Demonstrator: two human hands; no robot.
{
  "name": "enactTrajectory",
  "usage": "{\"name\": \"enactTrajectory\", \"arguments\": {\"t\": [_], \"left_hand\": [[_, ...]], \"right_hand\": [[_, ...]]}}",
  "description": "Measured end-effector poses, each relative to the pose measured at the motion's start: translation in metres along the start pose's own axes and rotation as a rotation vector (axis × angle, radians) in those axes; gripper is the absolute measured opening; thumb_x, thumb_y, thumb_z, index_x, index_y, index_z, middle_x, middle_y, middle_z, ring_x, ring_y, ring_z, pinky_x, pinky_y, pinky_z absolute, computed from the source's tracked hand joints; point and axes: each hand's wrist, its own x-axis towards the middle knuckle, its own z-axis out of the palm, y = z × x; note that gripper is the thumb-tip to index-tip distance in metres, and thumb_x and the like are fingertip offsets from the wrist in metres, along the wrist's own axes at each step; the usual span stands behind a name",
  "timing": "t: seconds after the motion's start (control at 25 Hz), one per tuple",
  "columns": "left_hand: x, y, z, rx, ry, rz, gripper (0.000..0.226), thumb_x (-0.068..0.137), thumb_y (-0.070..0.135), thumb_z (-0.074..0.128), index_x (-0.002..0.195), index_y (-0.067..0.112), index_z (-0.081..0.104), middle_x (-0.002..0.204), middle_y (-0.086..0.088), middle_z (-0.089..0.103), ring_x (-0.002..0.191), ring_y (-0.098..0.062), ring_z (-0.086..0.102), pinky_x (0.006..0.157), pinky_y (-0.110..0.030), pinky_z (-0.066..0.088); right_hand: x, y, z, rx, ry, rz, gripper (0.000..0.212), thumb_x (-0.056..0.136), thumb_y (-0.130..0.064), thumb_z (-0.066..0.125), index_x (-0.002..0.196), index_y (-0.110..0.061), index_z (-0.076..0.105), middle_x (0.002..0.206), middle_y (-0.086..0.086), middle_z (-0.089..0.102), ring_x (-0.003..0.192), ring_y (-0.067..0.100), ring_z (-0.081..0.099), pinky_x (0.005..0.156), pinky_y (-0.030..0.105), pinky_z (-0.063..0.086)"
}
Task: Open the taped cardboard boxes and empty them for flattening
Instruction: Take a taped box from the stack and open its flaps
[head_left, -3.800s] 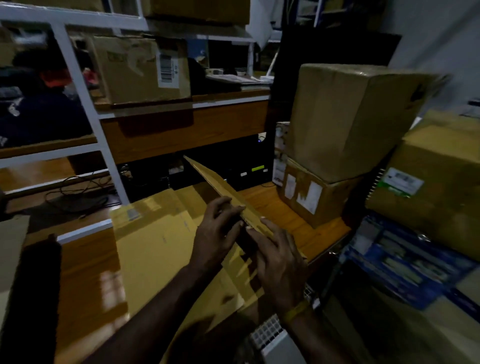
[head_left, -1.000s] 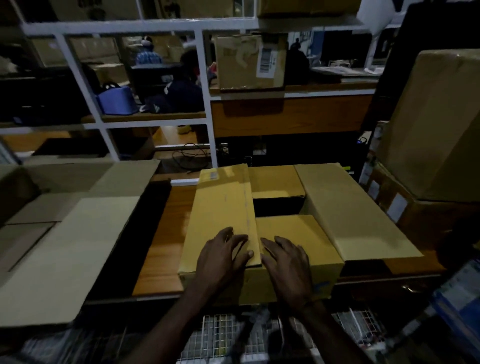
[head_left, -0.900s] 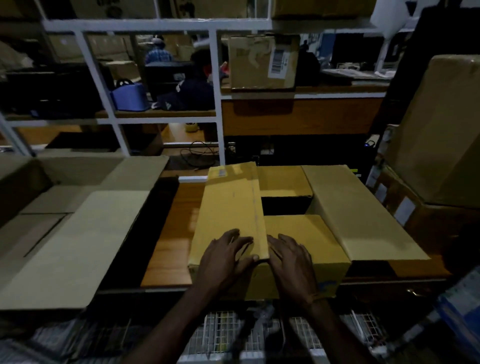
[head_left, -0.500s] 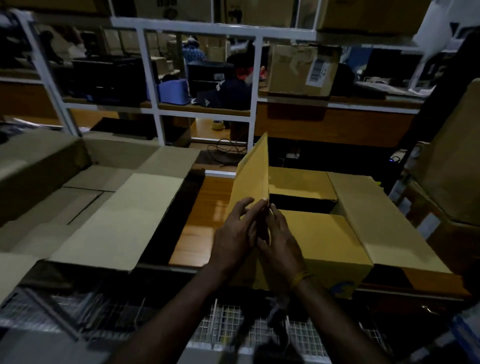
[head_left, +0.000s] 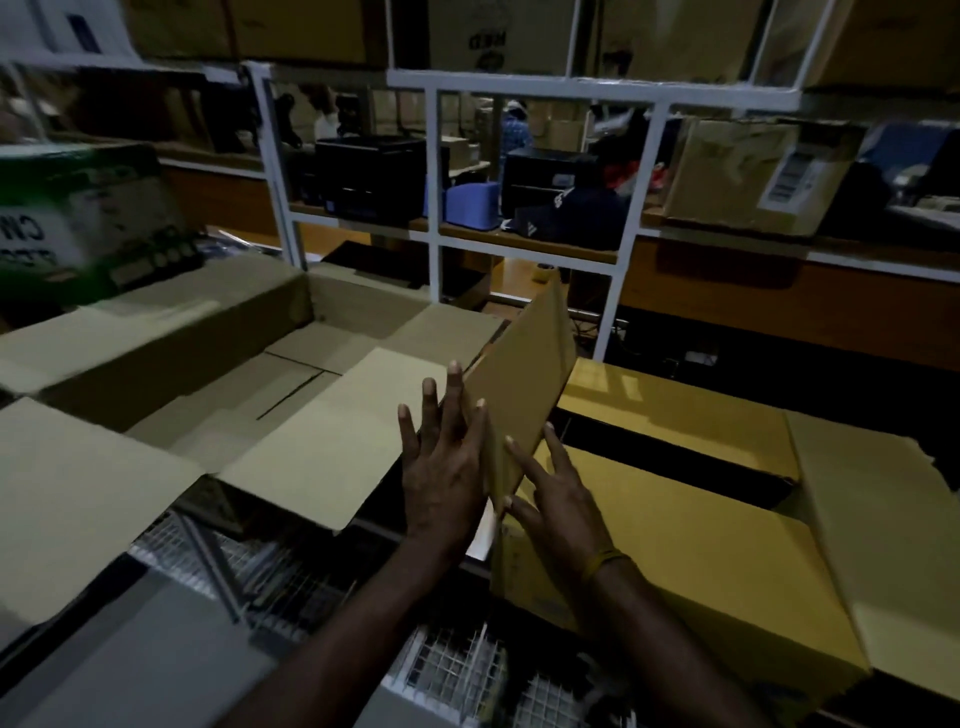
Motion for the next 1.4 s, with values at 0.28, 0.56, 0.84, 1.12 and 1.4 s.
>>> {"name": "enactTrajectory", "arguments": {"t": [0.28, 0.56, 0.84, 1.12, 1.4], "left_hand": [[-0.008, -0.020, 0.030, 0.136, -0.290, -0.054, 0.031, 0.092, 0.041, 0.061, 0.120, 0.031, 0.069, 0.153, -0.008, 0.042, 0.147, -0.037, 0.026, 0.117, -0.059, 0.009], [-0.021, -0.014, 0.048, -0.014, -0.482, -0.093, 0.037, 0.096, 0.045, 0.046, 0.126, 0.030, 0.061, 0.134, -0.001, 0.056, 0.122, -0.024, 0.051, 0.105, -0.044, 0.037], [-0.032, -0.006, 0.051, -0.178, -0.529, -0.063, 0.041, 0.101, 0.042, 0.041, 0.136, 0.027, 0.055, 0.137, -0.005, 0.055, 0.117, -0.025, 0.056, 0.096, -0.036, 0.045], [-0.036, 0.001, 0.053, -0.331, -0.654, -0.136, 0.040, 0.100, 0.043, 0.039, 0.137, 0.033, 0.054, 0.135, 0.000, 0.054, 0.107, -0.023, 0.064, 0.083, -0.034, 0.053], [-0.032, -0.012, 0.059, -0.484, -0.816, -0.114, 0.041, 0.101, 0.040, 0.044, 0.140, 0.032, 0.051, 0.139, -0.004, 0.051, 0.116, -0.023, 0.059, 0.092, -0.032, 0.046]], "right_hand": [[0.031, 0.005, 0.004, -0.065, -0.257, -0.057, 0.063, 0.098, -0.055, 0.045, 0.153, -0.050, 0.014, 0.166, -0.010, -0.005, 0.153, 0.023, -0.005, 0.118, 0.051, 0.020], [0.038, 0.020, 0.013, 0.039, -0.383, 0.001, 0.059, 0.090, -0.073, 0.038, 0.144, -0.058, 0.022, 0.163, -0.023, 0.001, 0.151, 0.021, 0.017, 0.116, 0.060, 0.022], [0.032, 0.028, 0.016, 0.119, -0.327, 0.049, 0.056, 0.079, -0.078, 0.039, 0.132, -0.061, 0.032, 0.161, -0.024, 0.011, 0.146, 0.020, 0.029, 0.112, 0.056, 0.031], [0.021, 0.026, 0.005, 0.250, -0.366, 0.079, 0.043, 0.093, -0.050, 0.053, 0.135, -0.044, 0.045, 0.163, -0.018, 0.013, 0.141, 0.015, 0.036, 0.111, 0.038, 0.037], [0.014, 0.009, -0.004, 0.213, -0.375, 0.133, 0.044, 0.094, -0.044, 0.048, 0.138, -0.037, 0.049, 0.164, -0.015, 0.009, 0.132, 0.014, 0.046, 0.104, 0.034, 0.039]]}}
